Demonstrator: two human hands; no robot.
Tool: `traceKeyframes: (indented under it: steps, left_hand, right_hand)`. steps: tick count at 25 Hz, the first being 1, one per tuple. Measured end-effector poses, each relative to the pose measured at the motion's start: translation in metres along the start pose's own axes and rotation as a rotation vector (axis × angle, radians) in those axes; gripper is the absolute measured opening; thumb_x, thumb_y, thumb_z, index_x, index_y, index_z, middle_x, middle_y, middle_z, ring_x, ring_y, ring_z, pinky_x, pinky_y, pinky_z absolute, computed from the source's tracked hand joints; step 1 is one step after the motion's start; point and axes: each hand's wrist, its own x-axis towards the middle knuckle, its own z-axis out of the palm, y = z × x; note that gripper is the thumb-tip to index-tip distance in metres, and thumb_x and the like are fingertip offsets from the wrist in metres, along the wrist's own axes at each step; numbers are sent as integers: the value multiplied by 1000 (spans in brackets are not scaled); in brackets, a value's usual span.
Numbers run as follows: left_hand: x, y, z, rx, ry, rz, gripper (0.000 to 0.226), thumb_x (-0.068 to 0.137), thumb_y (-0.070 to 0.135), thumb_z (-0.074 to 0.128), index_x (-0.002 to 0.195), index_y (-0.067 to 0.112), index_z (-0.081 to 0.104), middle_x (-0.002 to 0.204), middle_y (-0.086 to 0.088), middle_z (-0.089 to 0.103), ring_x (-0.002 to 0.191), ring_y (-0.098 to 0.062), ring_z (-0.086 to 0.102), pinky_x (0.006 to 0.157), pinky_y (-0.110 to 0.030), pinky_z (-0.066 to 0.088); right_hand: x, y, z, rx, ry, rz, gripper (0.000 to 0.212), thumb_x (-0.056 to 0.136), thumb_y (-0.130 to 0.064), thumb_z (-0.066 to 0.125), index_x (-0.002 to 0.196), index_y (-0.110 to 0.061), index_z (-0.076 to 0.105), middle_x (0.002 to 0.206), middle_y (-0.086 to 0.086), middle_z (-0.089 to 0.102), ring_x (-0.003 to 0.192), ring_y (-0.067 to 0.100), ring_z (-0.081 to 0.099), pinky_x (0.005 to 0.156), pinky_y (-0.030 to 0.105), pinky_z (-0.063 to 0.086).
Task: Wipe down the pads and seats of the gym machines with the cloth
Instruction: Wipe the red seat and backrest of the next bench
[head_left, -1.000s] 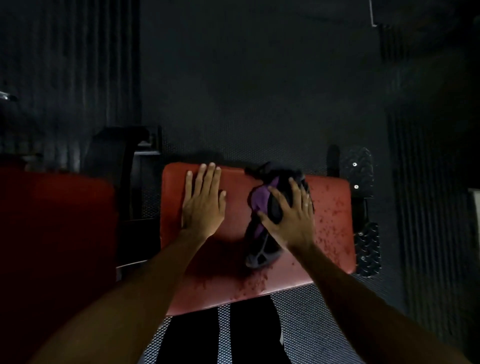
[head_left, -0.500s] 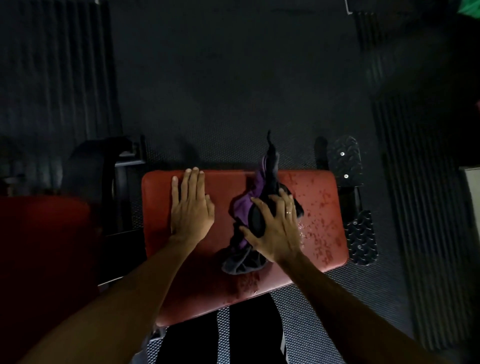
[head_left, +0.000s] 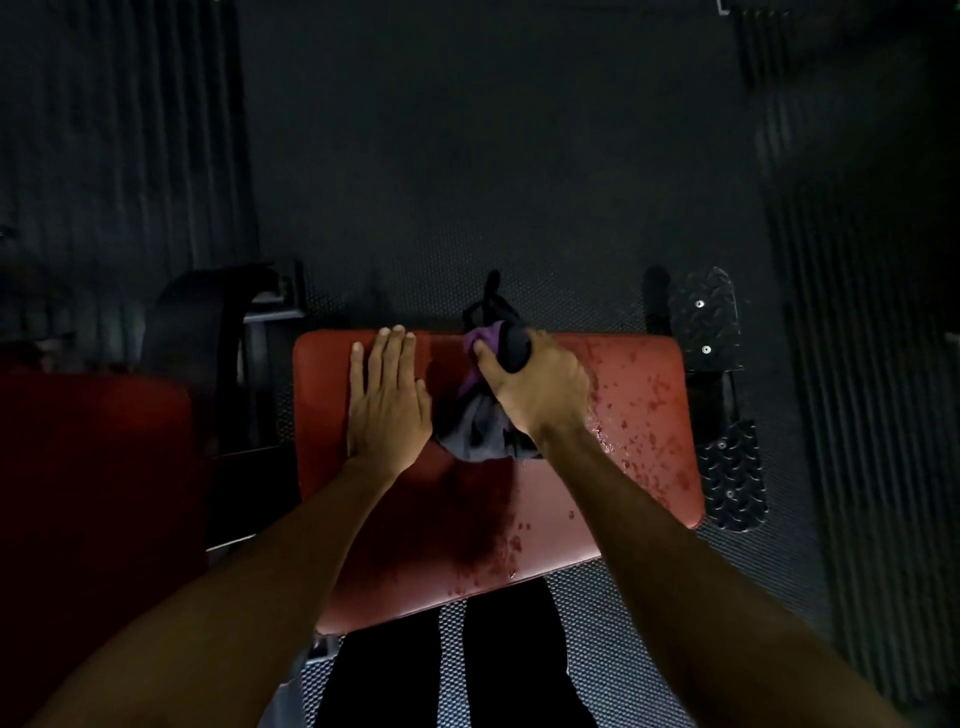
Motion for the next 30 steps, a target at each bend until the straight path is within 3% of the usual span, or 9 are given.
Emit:
traceKeyframes:
  steps: [3,6,9,11,13,16,21,25,30]
  left_hand:
    - [-2,-6,3,33,-22,19,59,101,27,33,154,0,27,162,-16,27,152,-28,17,125,-50,9]
    - [-1,-4,1,4,-31,8,58,101,27,35,153,0,29,161,-15,29,152,-28,19,125,-51,10]
    - [0,-2,0,-21,-23,-9,56,101,25,28,152,1,33,160,-14,31,152,-27,21,124,-51,12]
    - [-1,-2,1,-28,-27,-9,56,102,25,26,153,1,31,161,-14,29,152,-26,20,124,-51,12]
    - [-3,-4,3,-33,-17,-13,56,104,25,23,153,1,30,162,-14,28,152,-26,19,124,-51,12]
    - [-3,-4,5,-36,-1,11,57,102,26,30,153,0,32,162,-14,29,152,-27,21,124,-51,13]
    - [-1,-6,1,-57,8,23,58,101,26,34,154,3,32,162,-11,30,152,-25,22,125,-49,11]
    - [0,-2,-4,-46,-9,4,58,99,26,38,152,4,35,160,-11,34,151,-25,24,125,-49,11]
    - [9,15,-10,-61,-76,23,56,96,21,36,150,5,39,156,-11,40,148,-26,29,125,-50,12]
  right_hand:
    - [-2,-4,-13,29,-114,145,58,89,-81,41,112,-27,42,95,-1,64,90,29,65,82,42,49]
    - [-4,8,-6,-54,9,155,71,89,-82,40,129,-24,39,126,7,51,114,32,57,91,51,49]
    - [-20,16,1,-29,188,-95,53,95,-68,50,125,-24,52,123,6,53,120,28,51,105,53,40]
    - [-51,27,12,-104,119,-277,61,93,-71,48,133,-26,55,136,8,52,135,31,43,118,59,25]
    - [-74,39,30,-253,15,-404,72,90,-74,47,147,-31,49,156,10,39,151,39,22,121,65,11]
    - [-36,41,47,-334,-24,-388,72,87,-70,54,151,-38,43,165,7,27,151,50,12,115,73,17]
    - [16,58,31,-285,79,-248,58,88,-49,63,143,-35,53,160,8,35,137,47,36,107,65,40]
    - [-40,86,27,-70,88,110,61,88,-33,69,146,-32,49,164,6,22,145,46,26,112,66,36]
    - [-65,30,65,-120,64,-135,56,86,-38,71,140,-37,55,164,8,25,147,47,17,115,66,27]
